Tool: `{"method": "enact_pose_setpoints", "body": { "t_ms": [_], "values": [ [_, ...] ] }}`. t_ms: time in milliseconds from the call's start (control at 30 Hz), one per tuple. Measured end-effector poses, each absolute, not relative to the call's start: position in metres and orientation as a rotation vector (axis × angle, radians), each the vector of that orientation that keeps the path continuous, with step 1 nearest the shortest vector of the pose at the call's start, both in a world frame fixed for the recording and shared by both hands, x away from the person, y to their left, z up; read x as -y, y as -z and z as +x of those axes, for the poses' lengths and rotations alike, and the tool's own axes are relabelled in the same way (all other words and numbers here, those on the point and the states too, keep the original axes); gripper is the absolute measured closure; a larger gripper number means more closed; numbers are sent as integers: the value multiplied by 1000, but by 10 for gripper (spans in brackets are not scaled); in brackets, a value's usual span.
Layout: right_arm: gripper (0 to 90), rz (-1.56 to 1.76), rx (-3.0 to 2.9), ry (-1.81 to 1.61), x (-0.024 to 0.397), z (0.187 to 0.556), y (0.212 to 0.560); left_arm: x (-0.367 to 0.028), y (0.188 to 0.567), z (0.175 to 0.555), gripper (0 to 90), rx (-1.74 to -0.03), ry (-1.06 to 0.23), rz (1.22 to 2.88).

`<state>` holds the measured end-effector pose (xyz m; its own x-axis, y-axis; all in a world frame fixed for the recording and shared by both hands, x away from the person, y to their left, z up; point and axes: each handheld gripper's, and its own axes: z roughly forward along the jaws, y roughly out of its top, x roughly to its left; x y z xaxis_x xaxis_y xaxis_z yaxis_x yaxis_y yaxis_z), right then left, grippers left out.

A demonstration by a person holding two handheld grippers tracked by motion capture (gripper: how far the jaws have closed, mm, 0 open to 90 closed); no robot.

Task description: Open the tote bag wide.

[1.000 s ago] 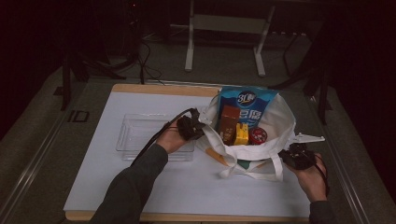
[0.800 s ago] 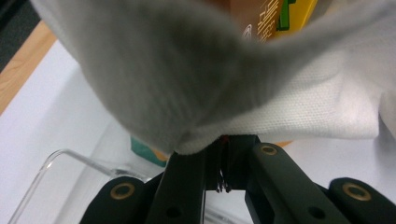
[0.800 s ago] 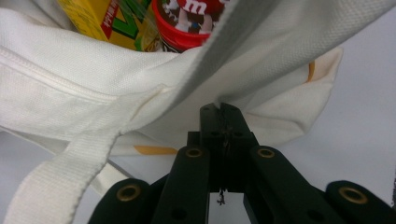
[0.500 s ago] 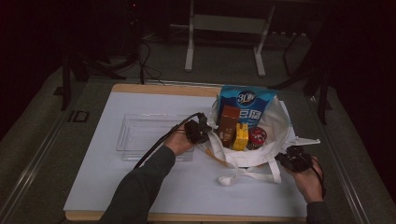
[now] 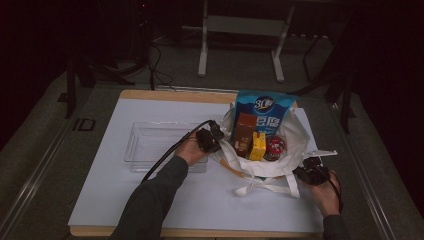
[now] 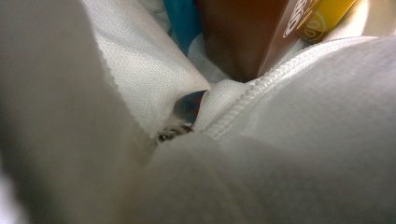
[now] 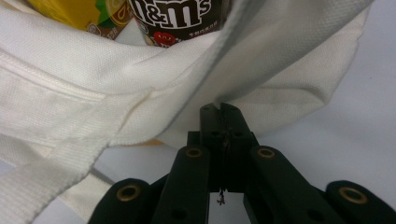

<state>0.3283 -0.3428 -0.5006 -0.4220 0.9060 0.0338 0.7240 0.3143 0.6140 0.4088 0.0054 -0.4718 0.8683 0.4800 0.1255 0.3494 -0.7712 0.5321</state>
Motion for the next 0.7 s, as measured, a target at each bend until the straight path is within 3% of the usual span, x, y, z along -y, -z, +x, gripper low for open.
{"method": "enact_pose_setpoints", "body": {
  "t_ms": [133,267,500,700],
  "values": [
    [886,1455,-2261,-817,344,326,494,-10,467,406,854,-589,-328,2523],
    [857,1450,-2258,-820,347,324,486,-17,462,407,771,-585,-276,2496],
    [721,1441,-2233,-844,354,318,471,-33,449,406,651,-610,-245,2433],
    [674,1434,-2202,-870,361,312,454,-49,433,404,604,-612,-252,2390]
  ]
}}
